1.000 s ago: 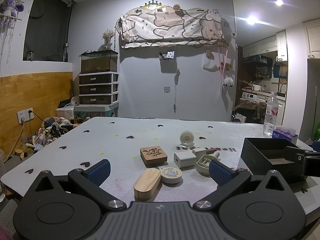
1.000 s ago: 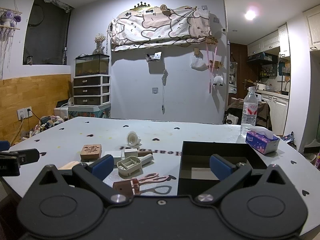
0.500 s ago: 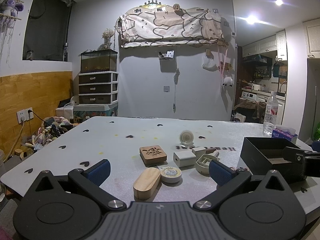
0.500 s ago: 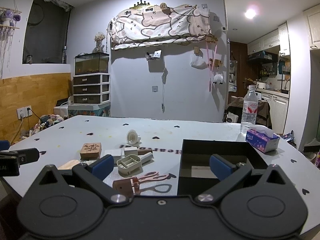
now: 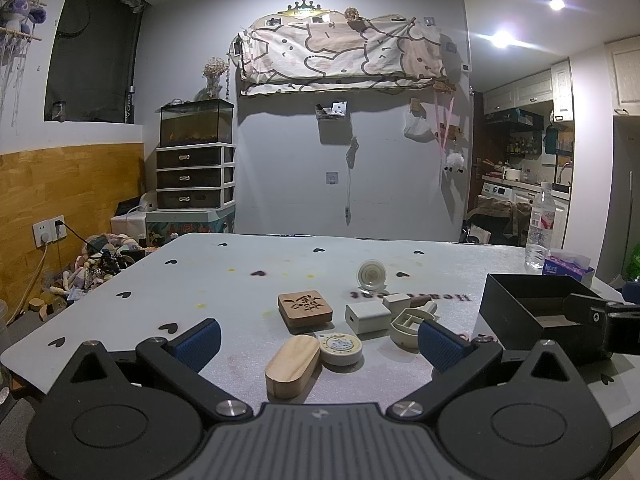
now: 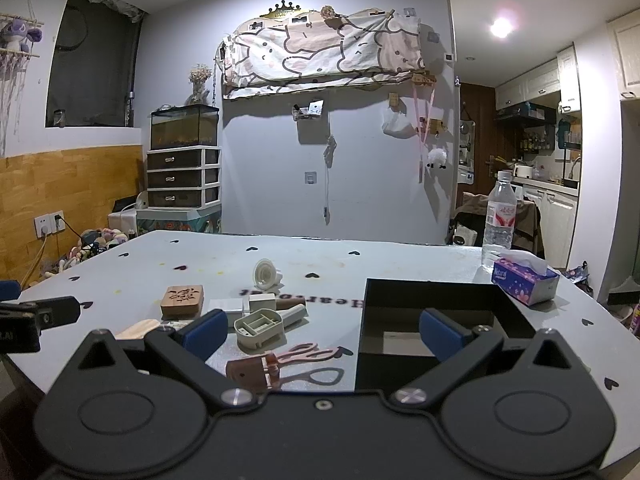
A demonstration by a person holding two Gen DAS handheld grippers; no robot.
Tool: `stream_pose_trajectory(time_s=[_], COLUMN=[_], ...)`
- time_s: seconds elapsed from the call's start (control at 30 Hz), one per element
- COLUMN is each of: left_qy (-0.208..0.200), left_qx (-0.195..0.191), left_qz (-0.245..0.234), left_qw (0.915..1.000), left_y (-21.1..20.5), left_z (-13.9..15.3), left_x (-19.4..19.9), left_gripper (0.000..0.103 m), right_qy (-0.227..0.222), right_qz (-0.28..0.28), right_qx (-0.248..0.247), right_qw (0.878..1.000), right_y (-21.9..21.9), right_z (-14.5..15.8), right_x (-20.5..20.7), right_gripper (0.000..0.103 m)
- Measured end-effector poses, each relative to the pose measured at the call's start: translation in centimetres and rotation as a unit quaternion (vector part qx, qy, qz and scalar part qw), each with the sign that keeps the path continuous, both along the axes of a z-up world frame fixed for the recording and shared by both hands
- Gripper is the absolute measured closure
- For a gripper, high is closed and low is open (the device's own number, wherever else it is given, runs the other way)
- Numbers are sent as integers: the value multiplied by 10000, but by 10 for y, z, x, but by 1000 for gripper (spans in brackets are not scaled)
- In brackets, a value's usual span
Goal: Organize rigid objects
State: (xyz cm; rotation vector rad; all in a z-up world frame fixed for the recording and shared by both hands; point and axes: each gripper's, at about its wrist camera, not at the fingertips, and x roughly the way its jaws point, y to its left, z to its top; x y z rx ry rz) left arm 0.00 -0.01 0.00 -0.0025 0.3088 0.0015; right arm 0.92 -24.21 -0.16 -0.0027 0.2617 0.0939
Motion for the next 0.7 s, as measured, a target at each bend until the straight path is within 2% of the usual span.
stream_pose_trajectory(time_s=[0.7], left_qy=[2], left_qx=[2], left_qz=[-2], left_qw=[10000], left_y=[0], left_z=[0], left_x=[0], left_gripper=[0], right_qy=[0], right_qz=[1], right_qx=[2], right_qw=[10000], right_y=[-1], right_z=[-2], right_x=[1], right_gripper=[0])
